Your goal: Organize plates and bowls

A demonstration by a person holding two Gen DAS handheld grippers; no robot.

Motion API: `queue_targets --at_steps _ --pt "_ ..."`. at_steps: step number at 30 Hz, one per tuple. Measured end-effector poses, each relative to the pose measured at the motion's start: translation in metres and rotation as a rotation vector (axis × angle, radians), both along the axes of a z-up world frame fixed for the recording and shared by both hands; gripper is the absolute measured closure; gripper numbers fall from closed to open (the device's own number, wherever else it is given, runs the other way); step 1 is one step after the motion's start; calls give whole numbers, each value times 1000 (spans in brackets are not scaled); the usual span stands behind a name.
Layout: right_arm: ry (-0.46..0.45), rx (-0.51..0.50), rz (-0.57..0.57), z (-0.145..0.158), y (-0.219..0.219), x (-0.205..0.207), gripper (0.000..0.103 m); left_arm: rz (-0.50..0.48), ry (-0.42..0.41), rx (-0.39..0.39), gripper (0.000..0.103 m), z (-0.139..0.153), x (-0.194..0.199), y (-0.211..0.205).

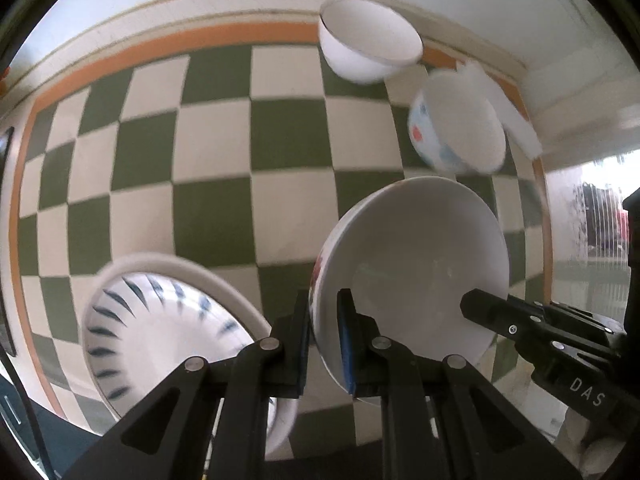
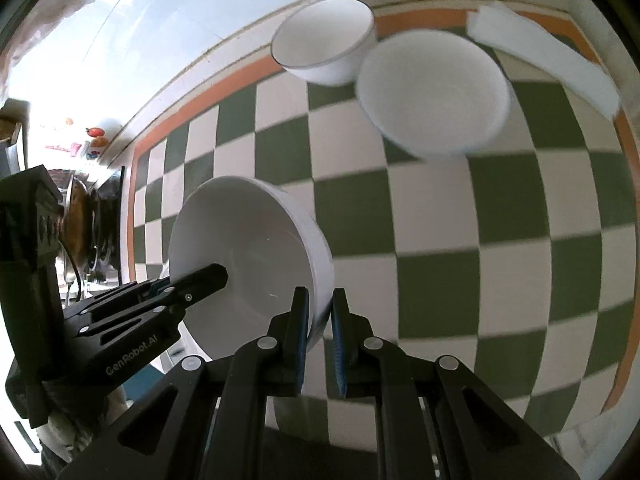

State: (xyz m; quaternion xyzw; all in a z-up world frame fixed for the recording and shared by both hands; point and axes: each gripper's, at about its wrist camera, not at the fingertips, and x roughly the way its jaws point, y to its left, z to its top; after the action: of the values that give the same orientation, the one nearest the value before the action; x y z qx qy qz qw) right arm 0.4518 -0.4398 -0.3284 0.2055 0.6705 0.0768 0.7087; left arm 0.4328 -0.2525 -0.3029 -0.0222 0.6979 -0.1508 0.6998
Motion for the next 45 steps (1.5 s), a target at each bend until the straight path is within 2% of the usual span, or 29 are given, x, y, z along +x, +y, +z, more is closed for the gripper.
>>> queue_targets --at_steps 7,17,30,32,35,38,41,43,44,45 --pt "49 -10 -23 -22 -15 -42 90 -57 51 33 92 -32 -19 -20" --pt "104 -21 -31 -66 -25 -59 90 -96 103 89 92 -69 -27 -44" --pt "92 -38 -7 -68 -20 -55 90 -129 85 102 87 -75 -21 -63" --pt "94 -45 16 -68 -19 -55 89 -127 93 96 87 -73 -22 -63" --pt "113 1 1 -70 -24 -54 87 -115 105 75 87 -66 -19 -55" --pt "120 25 -15 -65 -34 -54 86 -96 101 53 86 -43 -15 -47" --pt "96 71 -52 -48 -48 -53 82 -66 47 43 86 -14 -7 -44" --pt "58 70 -76 -30 -58 -48 67 -57 3 31 85 5 5 -47" --pt "10 72 -111 -13 -72 -40 64 -57 -16 24 81 12 16 -52" --pt "10 72 -111 -13 -72 -40 62 -56 -28 17 81 17 22 -55"
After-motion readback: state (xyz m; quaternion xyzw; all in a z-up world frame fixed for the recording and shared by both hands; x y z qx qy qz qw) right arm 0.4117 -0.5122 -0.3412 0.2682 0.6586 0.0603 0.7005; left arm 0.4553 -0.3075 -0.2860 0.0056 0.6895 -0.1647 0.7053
